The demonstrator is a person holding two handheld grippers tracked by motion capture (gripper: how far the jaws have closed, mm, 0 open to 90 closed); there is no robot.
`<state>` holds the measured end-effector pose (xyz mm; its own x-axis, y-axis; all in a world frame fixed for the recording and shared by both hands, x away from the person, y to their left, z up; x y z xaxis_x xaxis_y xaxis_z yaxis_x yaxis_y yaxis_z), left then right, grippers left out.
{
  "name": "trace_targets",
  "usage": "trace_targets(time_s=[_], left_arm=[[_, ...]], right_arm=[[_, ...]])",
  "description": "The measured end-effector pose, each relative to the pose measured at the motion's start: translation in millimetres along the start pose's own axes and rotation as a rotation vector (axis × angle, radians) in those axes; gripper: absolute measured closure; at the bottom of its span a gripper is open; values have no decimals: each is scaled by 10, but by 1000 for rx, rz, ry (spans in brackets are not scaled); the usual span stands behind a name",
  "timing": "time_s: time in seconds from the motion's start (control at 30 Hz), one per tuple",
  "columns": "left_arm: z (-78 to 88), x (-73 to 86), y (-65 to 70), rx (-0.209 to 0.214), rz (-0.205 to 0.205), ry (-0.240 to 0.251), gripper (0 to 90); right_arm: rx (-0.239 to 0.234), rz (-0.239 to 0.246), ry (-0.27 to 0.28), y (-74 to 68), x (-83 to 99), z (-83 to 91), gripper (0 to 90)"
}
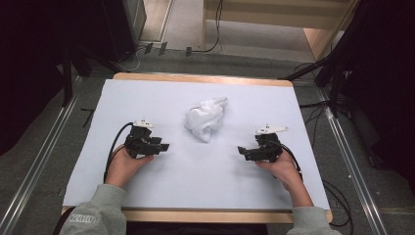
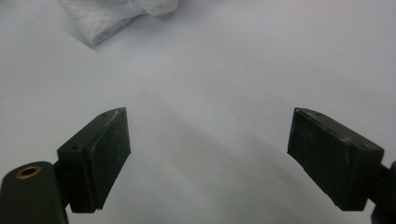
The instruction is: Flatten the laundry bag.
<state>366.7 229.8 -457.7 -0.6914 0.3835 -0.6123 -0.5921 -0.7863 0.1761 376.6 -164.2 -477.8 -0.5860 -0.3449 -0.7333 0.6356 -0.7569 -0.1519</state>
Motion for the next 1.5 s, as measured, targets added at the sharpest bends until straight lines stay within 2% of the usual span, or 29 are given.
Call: trace_targets(time_s=[0.1, 0.2, 0.27, 0.3, 0.37, 0.47, 0.57, 0.63, 0.77, 0.9, 1.0, 1.17, 1.5], left_arm=[[45, 27, 32, 28, -2, 15, 556], [71, 32, 53, 28, -31, 26, 554], [69, 30, 56, 35, -36, 27, 544], [64, 26, 51, 33, -36, 24, 531], [43, 24, 39, 40, -20, 9, 486], [33, 27, 35, 41, -36, 8, 498], [45, 24, 47, 38, -47, 24, 497], [65, 15, 55, 19, -58, 37, 495], [80, 3, 52, 21, -22, 39, 430], [70, 13, 40, 13, -31, 19, 419], [77, 8, 41, 20, -31, 26, 408], [70, 12, 43, 21, -39, 19, 402], [94, 4, 33, 43, -7, 38, 389]], right_arm=[[-32, 6, 10, -50, -34, -13, 135], [-40, 2, 15, -82, -47, -4, 143], [-30, 5, 10, -88, -43, 0, 202], [-28, 4, 1, -87, -37, 3, 264], [-48, -3, -20, -92, -25, 8, 338], [-67, 11, -21, -116, -28, 17, 398], [-74, 16, -8, -133, -50, 21, 417], [-76, 16, -1, -140, -63, 23, 426], [-89, 1, 1, -138, -91, 34, 454], [-118, -40, 4, -118, -117, 42, 457], [-112, -53, 0, -104, -118, 44, 457], [-98, -46, 1, -98, -120, 47, 449], [-85, -42, 2, -110, -186, 72, 446]])
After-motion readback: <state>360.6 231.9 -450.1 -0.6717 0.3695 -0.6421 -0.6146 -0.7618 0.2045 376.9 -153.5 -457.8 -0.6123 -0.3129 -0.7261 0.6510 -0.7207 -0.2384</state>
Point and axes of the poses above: each handheld gripper's, and its own axes: z roughly backward along the jaws, x roughly out of its underside, y roughly to its right, the point moved 2 cm from there along -z, roughly forward along the jaws, and after that the axes turned 3 degrees about -x, right-handed, at the moved point
